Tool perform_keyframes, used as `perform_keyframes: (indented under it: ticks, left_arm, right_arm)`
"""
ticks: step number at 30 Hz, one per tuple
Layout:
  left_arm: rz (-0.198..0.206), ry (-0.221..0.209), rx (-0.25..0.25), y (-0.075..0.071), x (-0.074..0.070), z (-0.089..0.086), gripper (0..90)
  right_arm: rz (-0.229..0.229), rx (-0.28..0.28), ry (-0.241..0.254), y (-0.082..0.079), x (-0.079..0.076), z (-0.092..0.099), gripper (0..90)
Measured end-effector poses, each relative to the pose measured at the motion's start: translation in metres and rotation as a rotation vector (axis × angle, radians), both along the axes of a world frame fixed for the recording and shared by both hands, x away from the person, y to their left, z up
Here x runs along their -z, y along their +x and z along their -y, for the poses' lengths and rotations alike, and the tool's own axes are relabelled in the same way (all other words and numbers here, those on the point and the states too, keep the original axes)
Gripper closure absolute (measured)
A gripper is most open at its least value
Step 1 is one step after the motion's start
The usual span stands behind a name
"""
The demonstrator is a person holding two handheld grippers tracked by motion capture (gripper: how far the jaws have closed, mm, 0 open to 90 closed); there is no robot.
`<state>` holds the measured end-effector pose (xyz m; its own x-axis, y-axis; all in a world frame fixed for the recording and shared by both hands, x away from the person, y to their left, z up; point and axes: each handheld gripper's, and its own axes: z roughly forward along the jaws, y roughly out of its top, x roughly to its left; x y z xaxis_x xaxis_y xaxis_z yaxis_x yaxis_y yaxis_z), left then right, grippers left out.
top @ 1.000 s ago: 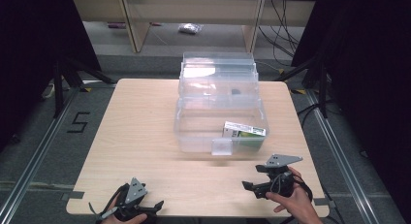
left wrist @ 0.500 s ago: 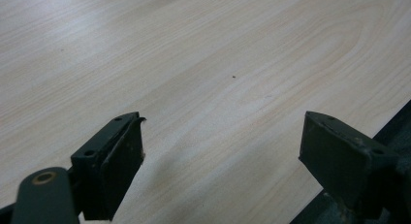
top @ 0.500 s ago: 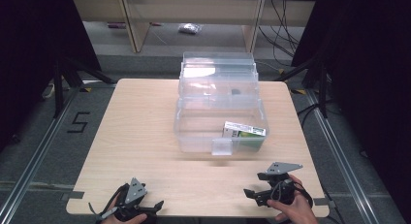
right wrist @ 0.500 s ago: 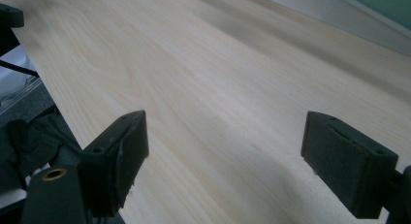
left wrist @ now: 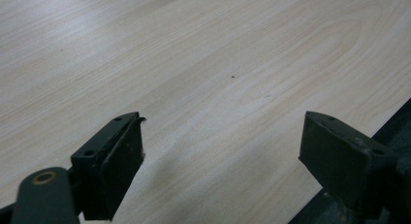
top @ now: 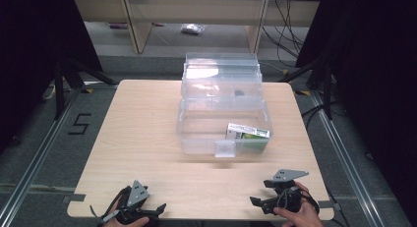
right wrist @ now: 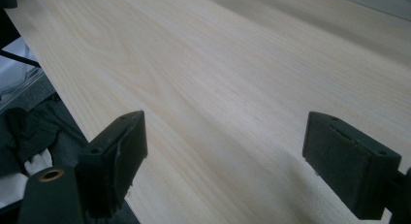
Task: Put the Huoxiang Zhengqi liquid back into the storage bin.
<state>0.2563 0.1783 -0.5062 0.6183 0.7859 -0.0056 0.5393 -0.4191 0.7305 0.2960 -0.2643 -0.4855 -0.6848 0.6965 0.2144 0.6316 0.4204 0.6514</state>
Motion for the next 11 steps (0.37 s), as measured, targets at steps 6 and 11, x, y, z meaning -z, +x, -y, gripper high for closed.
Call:
perform_keyframes:
  ticks: [6,11]
  left_arm:
    - [-0.001,-0.008,0.006,-0.0004,-0.0003,0.0005,15.1]
    - [-0.002,-0.007,0.008,-0.0005,-0.0004,0.0004,15.1]
  right_arm:
    - [0.003,-0.004,-0.007,-0.0011,0.0006,-0.0001,17.0]
    - [0.017,0.002,-0.004,0.0009,-0.0001,0.0028,16.9]
